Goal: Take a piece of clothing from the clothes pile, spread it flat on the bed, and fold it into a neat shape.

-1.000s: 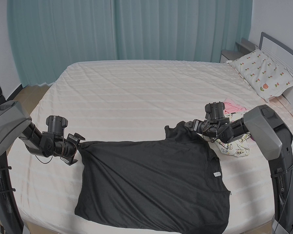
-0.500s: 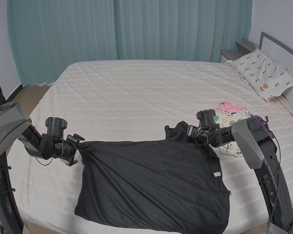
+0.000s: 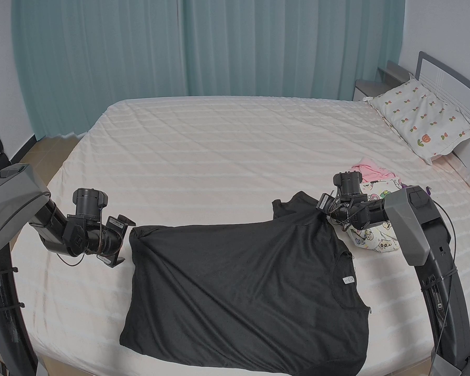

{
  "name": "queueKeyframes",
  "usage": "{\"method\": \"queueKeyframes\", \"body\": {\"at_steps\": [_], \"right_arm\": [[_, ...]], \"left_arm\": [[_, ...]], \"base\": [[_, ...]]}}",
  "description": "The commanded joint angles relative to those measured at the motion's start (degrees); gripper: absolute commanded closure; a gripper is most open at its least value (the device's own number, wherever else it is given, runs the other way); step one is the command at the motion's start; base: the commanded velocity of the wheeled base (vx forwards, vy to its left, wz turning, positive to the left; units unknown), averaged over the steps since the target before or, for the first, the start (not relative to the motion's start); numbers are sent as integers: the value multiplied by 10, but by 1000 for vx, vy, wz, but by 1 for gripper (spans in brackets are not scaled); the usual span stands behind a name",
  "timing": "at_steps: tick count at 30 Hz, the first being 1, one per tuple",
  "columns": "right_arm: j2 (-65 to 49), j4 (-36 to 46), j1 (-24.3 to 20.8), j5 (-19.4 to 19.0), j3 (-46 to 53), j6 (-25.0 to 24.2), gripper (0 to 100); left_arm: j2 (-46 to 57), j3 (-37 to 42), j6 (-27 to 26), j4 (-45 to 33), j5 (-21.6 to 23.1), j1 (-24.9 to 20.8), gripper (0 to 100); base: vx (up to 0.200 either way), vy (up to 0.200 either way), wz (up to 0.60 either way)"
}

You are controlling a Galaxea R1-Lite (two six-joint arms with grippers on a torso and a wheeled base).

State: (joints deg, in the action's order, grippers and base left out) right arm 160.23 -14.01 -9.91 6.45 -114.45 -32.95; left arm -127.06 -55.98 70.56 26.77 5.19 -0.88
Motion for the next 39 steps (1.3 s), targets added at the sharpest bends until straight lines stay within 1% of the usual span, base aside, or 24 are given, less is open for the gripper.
{"method": "queueKeyframes", "body": {"at_steps": [1,6,10,12,15,16,18,20,29,31,36,37,39], "right_arm": [[-1,11,8,-1,-1,-4,100],[-1,12,5,-1,-1,-16,100],[-3,13,2,0,4,-24,100],[-12,12,0,0,17,-28,100],[-22,6,-1,-1,32,-30,100],[-23,6,-1,0,33,-30,100],[-26,6,-1,0,34,-31,100],[-31,6,0,0,43,-35,100],[-32,6,0,0,46,-39,100],[-31,5,0,-1,46,-40,100],[-31,5,1,0,45,-40,100],[-31,5,1,-1,45,-40,100],[-31,5,1,0,45,-40,100]], "left_arm": [[-2,-2,0,0,0,0,0],[-6,-17,-6,1,-3,0,0],[-6,-55,-10,-4,-5,-1,0],[-13,-77,-30,-5,-4,-4,0],[-42,-107,-102,-7,-12,-10,0],[-49,-114,-115,-7,-19,-10,0],[-57,-120,-123,-7,-23,-11,0],[-91,-148,-138,-7,-28,-18,0],[-131,-207,-146,-24,-33,-36,0],[-141,-224,-147,-36,-41,-43,0],[-173,-278,-148,-70,-81,-47,0],[-176,-287,-153,-86,-84,-47,100],[-181,-300,-162,-109,-85,-47,100]], "base": [[0,0,0],[0,0,0],[0,0,0],[0,0,0],[0,0,0],[0,0,0],[0,0,0],[0,0,0],[0,0,0],[0,0,0],[0,0,0],[0,0,0],[0,0,0]]}}
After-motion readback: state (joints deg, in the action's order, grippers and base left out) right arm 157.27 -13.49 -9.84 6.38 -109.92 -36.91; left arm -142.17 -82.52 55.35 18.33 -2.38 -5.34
